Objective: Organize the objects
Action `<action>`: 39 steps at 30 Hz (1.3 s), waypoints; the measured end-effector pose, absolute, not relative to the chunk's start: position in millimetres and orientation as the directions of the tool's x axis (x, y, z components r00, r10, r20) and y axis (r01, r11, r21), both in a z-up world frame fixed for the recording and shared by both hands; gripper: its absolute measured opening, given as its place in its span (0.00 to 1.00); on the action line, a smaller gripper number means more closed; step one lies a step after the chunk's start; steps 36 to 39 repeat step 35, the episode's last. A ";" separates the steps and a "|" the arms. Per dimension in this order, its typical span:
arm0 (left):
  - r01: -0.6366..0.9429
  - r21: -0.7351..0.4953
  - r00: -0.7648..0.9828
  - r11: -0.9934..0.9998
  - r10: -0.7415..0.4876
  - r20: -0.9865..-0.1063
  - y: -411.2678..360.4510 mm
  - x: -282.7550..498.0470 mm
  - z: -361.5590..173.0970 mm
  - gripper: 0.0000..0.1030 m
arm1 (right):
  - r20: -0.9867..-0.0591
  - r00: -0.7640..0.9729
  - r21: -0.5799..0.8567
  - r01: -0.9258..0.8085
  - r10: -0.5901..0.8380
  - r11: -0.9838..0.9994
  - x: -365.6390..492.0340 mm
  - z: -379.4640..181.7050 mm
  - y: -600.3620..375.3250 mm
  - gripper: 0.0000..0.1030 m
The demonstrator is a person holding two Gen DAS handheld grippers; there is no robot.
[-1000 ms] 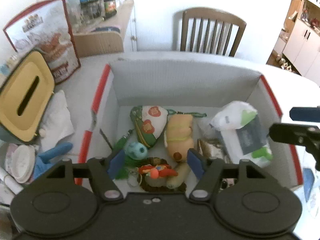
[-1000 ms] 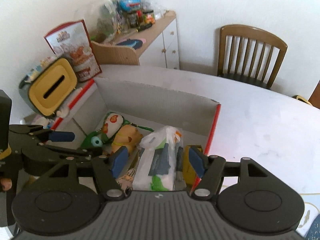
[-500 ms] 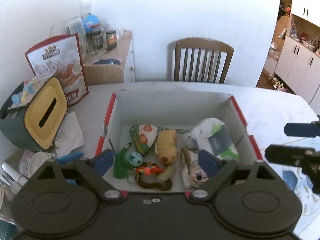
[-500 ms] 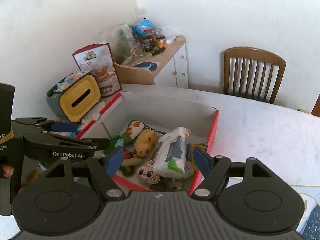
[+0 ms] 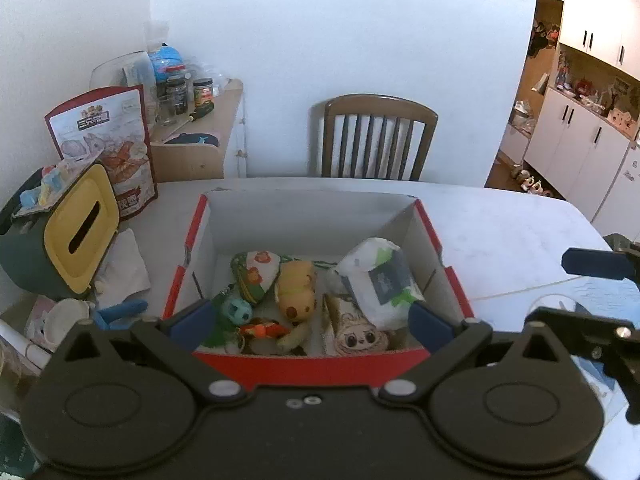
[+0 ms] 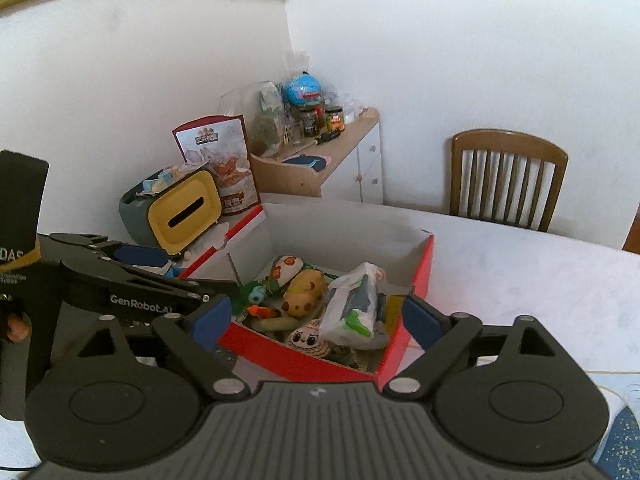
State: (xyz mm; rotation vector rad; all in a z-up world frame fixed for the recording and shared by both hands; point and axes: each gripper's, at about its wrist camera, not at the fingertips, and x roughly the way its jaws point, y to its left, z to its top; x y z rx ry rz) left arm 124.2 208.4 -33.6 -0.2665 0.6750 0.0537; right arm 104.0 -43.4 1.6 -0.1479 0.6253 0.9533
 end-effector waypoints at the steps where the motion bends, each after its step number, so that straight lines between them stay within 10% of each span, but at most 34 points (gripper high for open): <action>1: -0.132 -0.230 0.781 0.964 -0.042 -0.623 207.4 122.4 -33.0 1.00 | -0.553 0.423 0.153 -0.795 0.718 0.586 102.5 1.4 -46.6 0.94; 39: -0.141 -0.179 0.786 0.974 0.000 -0.619 170.0 104.9 -29.5 1.00 | -0.549 0.472 0.215 -0.718 0.690 0.662 101.5 -19.7 -114.7 0.97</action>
